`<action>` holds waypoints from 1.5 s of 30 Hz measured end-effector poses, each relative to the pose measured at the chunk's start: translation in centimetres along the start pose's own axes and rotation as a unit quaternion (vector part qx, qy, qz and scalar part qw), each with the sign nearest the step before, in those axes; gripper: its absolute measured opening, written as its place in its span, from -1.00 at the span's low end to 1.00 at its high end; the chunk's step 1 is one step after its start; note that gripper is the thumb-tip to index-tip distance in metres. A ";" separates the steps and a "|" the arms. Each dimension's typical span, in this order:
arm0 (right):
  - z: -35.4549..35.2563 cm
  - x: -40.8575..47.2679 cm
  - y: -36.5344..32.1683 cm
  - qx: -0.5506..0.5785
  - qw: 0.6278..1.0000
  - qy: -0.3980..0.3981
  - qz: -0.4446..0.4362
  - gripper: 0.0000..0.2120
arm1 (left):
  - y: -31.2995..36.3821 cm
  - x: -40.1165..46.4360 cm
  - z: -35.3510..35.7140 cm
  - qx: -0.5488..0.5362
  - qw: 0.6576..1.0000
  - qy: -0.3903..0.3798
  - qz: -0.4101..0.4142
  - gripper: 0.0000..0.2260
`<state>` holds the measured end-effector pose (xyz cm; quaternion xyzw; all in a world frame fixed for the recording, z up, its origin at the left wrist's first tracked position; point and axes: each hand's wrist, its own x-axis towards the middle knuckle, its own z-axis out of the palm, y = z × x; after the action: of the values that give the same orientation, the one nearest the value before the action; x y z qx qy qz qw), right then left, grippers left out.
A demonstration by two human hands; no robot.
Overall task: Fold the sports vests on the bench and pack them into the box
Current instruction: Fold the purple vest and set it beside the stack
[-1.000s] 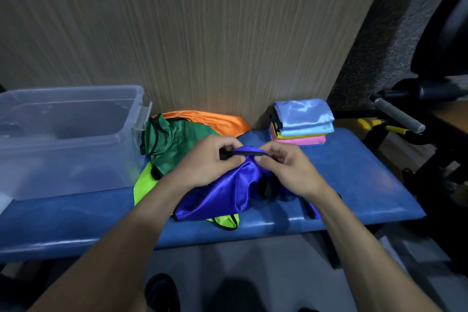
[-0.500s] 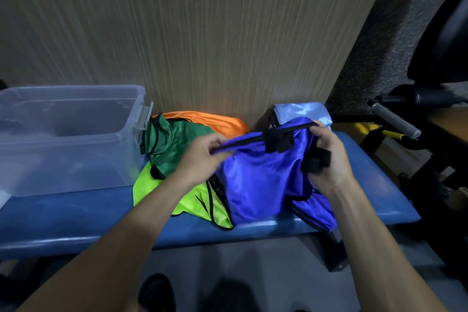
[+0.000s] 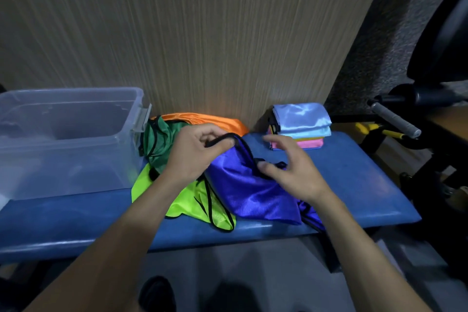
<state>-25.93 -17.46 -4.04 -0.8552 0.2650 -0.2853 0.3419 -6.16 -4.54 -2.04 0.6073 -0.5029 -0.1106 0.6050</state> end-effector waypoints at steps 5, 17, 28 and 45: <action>2.0 0.1 -4.2 0.097 0.988 0.020 -0.115 -0.75 | 0.9 -0.3 0.9 -0.014 0.999 -0.049 0.015 -0.95; -2.6 0.7 -5.7 0.271 0.949 0.159 -0.016 -0.75 | 0.3 -1.8 -0.1 -0.003 0.988 -0.151 -0.027 -0.83; -10.8 1.4 -15.6 0.163 0.981 0.006 -0.104 -0.95 | 14.7 5.7 -6.2 0.142 0.967 -0.133 0.163 -0.82; -18.3 4.9 -27.1 0.014 0.975 0.119 -0.186 -0.88 | 23.2 4.2 -13.2 0.238 0.943 -0.152 0.174 -0.59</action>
<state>-27.80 -11.60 28.48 -0.8446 0.1359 -0.4478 0.2603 -5.46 6.10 22.76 0.6129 -0.6981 0.0284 0.3692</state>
